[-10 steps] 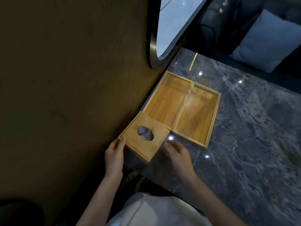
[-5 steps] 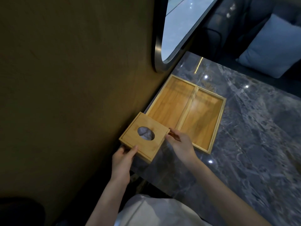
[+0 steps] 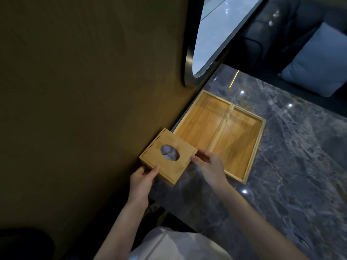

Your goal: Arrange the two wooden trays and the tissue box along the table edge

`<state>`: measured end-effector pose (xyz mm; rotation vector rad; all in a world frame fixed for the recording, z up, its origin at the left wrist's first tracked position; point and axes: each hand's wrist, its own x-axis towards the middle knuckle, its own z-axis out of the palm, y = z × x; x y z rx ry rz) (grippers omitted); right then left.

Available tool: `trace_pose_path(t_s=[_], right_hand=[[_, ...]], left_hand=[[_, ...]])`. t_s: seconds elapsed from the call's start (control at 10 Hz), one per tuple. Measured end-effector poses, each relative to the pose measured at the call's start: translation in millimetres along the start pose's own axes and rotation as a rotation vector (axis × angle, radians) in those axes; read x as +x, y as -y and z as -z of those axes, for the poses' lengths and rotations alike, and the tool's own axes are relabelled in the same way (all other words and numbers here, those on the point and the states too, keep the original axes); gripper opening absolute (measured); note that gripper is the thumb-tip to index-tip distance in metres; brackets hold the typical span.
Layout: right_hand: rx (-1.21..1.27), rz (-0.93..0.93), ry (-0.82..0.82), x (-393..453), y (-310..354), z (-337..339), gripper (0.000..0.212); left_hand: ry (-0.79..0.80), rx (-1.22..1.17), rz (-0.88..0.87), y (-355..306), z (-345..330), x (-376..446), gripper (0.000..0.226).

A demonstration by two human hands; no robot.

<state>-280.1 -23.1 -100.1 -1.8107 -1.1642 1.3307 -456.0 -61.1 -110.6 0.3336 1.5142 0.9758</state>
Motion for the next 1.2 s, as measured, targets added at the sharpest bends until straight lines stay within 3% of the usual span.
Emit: trace_pose_path(t_s=[0.6,0.8,0.9,1.1,1.2], right_hand=[[0.051,-0.023,-0.02,3.5,5.3,-3.7,0.035],[-0.009,-0.04,0.021,6.0,6.3,0.0,0.037],[0.053,-0.042,-0.015,6.8,9.3,4.0,0.036],[0.297,0.049,-0.155,6.7,26.6,27.6,0.02],[0.461,0.143,-0.276,-0.3,54.4,57.2,0.014]], left_hand=[[0.0,0.095,-0.024,-5.7,-1.7,-1.8,0.029],[0.076,0.397,0.03,-18.2,2.1,2.5,0.015],[0.174,0.648,0.071,-35.4,4.2,-4.4,0.027],[0.365,0.928,0.06,-79.7,-19.4,-15.4,0.039],[0.448,0.983,-0.051,-111.1,-46.1,-20.8,0.035]])
